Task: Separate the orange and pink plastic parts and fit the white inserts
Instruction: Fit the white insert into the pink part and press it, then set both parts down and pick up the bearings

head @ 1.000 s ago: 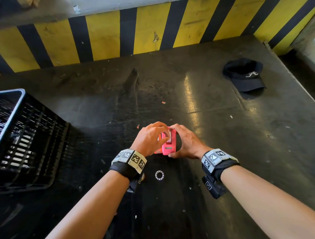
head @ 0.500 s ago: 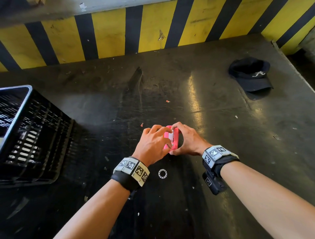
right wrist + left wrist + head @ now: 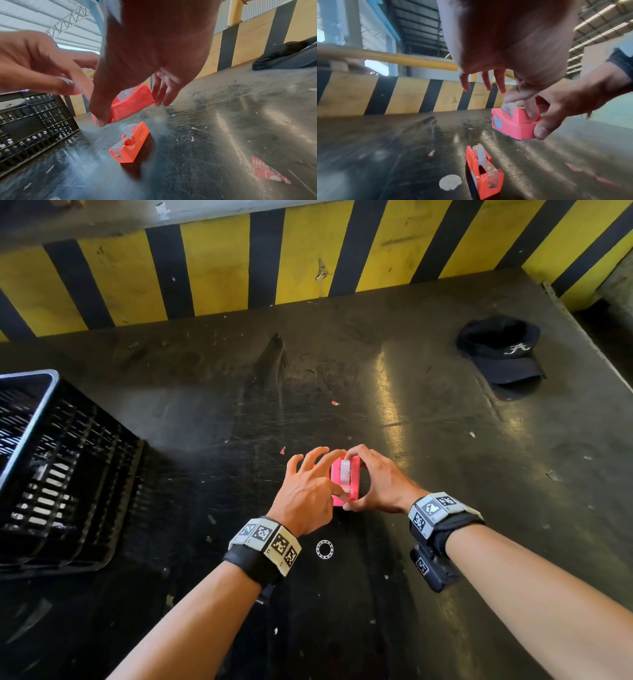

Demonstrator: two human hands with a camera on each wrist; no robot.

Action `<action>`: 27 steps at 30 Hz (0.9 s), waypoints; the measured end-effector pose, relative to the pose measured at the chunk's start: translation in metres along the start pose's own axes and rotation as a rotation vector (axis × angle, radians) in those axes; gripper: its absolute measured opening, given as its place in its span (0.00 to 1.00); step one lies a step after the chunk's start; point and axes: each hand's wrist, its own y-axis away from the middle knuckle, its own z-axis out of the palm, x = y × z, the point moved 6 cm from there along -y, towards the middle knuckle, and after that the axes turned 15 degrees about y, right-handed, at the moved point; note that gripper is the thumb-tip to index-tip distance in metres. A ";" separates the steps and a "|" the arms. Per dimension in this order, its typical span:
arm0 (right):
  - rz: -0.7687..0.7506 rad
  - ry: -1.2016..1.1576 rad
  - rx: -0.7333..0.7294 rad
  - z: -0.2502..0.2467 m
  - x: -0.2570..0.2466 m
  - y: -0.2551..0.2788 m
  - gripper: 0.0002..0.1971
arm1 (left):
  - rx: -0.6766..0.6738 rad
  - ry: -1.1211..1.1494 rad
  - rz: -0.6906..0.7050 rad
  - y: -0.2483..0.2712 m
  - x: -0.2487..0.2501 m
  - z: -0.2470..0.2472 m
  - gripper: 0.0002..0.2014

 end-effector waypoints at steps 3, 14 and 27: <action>0.003 -0.004 -0.007 0.002 0.008 -0.004 0.51 | 0.160 0.120 -0.016 0.001 -0.016 -0.011 0.12; 0.138 0.169 -0.126 0.036 0.047 -0.021 0.61 | -0.273 0.232 -0.500 0.030 -0.113 0.044 0.26; 0.191 0.335 -0.153 0.060 0.050 -0.029 0.70 | -0.455 0.242 -0.540 0.040 -0.133 0.092 0.40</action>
